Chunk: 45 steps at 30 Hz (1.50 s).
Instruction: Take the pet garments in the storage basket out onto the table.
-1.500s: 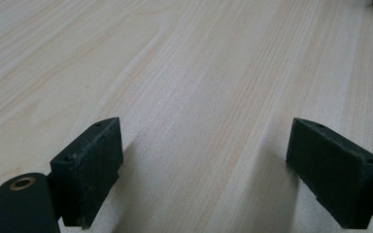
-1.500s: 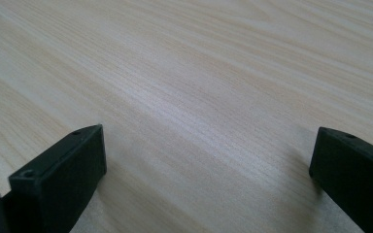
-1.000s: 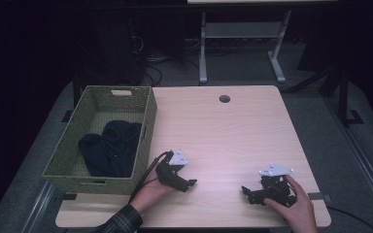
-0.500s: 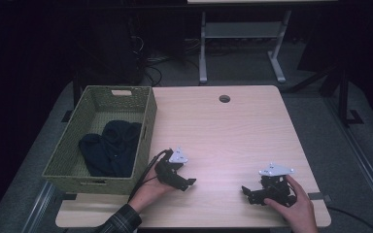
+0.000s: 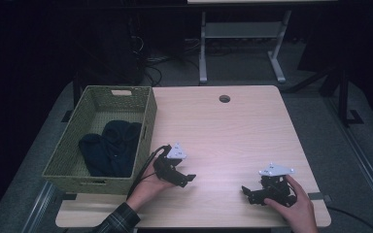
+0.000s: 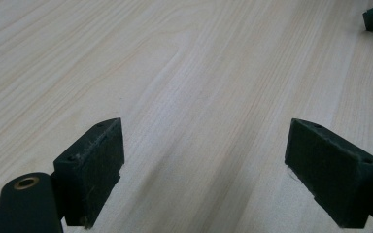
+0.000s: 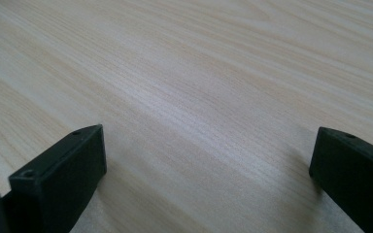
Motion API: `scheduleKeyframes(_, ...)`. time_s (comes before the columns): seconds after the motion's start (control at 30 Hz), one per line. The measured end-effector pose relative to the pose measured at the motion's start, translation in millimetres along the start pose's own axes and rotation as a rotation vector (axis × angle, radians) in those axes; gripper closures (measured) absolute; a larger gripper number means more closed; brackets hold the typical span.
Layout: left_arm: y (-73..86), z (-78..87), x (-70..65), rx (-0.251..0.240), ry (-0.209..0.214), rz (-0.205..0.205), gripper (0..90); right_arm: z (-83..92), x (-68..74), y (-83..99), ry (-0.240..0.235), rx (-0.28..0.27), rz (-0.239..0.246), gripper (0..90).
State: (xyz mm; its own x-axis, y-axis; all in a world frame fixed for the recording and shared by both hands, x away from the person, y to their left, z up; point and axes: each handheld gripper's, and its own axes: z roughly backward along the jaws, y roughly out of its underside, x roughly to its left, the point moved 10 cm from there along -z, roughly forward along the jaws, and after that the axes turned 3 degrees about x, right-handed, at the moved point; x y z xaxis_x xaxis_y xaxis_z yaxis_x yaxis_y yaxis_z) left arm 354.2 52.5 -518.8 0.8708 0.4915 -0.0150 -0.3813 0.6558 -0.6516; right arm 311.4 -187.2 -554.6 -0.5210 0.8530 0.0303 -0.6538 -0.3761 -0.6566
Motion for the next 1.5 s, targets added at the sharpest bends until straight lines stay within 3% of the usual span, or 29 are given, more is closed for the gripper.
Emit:
scheduleKeyframes(0.57,-10.2,11.8,-1.3,0.021,0.008,-0.008,13.7,0.0,0.0,0.1,0.000,0.000,0.001,0.0)
scheduleKeyframes(1.5,-38.4,37.1,3.4,-0.012,0.035,-0.012,13.8,0.0,-0.1,0.0,0.000,-0.002,0.002,0.0)
